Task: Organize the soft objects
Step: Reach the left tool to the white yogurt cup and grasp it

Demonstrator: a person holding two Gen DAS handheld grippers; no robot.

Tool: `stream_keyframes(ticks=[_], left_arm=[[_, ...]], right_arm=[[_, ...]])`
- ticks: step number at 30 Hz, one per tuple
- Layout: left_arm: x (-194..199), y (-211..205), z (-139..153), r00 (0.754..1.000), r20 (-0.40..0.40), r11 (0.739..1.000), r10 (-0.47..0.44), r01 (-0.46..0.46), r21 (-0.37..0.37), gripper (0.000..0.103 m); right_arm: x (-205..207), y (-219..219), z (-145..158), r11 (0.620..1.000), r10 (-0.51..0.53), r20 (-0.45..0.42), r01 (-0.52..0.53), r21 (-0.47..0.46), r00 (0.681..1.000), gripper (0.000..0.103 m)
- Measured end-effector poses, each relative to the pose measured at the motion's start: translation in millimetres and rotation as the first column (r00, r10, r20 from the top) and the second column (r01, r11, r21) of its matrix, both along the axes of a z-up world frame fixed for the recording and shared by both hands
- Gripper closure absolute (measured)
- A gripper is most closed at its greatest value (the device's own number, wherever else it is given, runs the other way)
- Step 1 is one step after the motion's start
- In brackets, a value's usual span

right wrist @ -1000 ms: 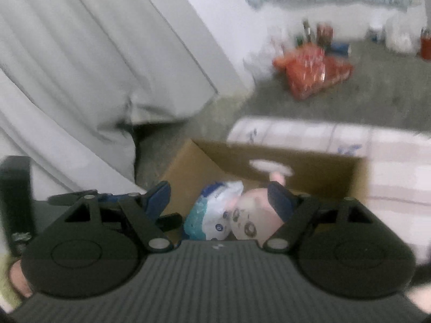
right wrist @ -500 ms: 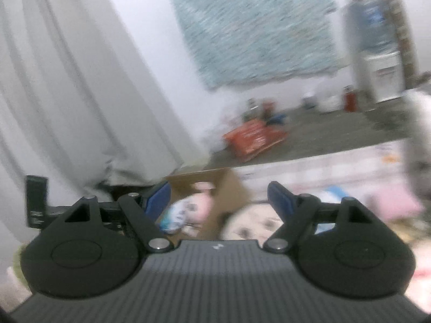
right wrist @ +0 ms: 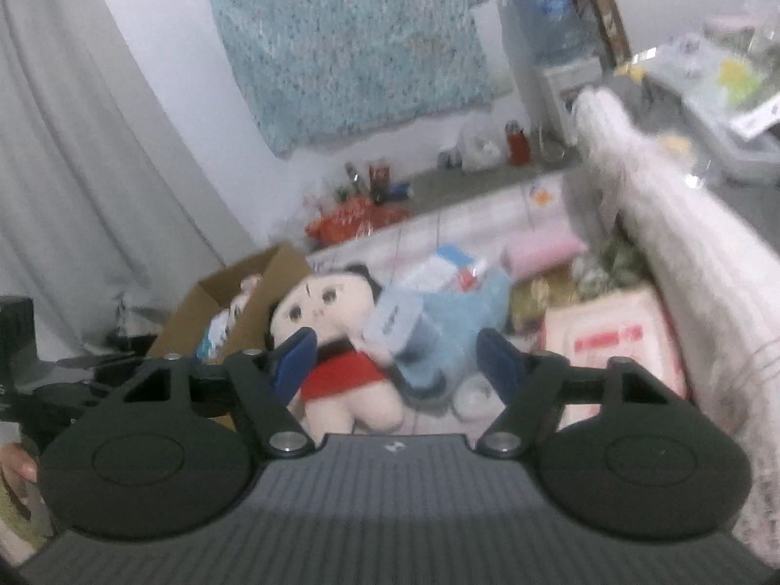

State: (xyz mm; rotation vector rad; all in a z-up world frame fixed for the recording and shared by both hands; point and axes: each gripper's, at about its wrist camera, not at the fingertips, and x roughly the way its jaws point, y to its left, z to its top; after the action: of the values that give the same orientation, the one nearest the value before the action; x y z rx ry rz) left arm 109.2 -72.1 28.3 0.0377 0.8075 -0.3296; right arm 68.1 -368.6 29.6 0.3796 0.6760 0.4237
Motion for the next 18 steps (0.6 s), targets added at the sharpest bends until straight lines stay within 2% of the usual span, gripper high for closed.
stream_keyframes(ticks=[5,10,16,18], left_arm=[[17.9,-39.4,-34.2,1.0,-0.015,0.999,-0.026,0.026,0.023,0.013],[34.9,-64.5,-54.3,0.998,0.03,0.995,-0.059,0.056,0.079,0.014],[59.0,-83.0,-59.5,0.992,0.091,0.982,-0.088,0.071,0.172,0.014],[71.0,-82.1,-58.1,0.991,0.106,0.982,-0.075,0.055,0.178,0.02]], right_arm=[[31.8,12.2,-40.3,1.0,0.019,-0.092,-0.016,0.023,0.996,0.045],[81.0,29.7,-63.7,0.999,0.021,-0.139,-0.014,0.052,0.99,0.045],[111.5,31.3,-77.4,0.998,0.003,-0.162,0.008,0.066,0.987,0.044],[118.4,32.0,-82.0,0.997,-0.005,-0.161,0.018,0.078,0.987,0.044]])
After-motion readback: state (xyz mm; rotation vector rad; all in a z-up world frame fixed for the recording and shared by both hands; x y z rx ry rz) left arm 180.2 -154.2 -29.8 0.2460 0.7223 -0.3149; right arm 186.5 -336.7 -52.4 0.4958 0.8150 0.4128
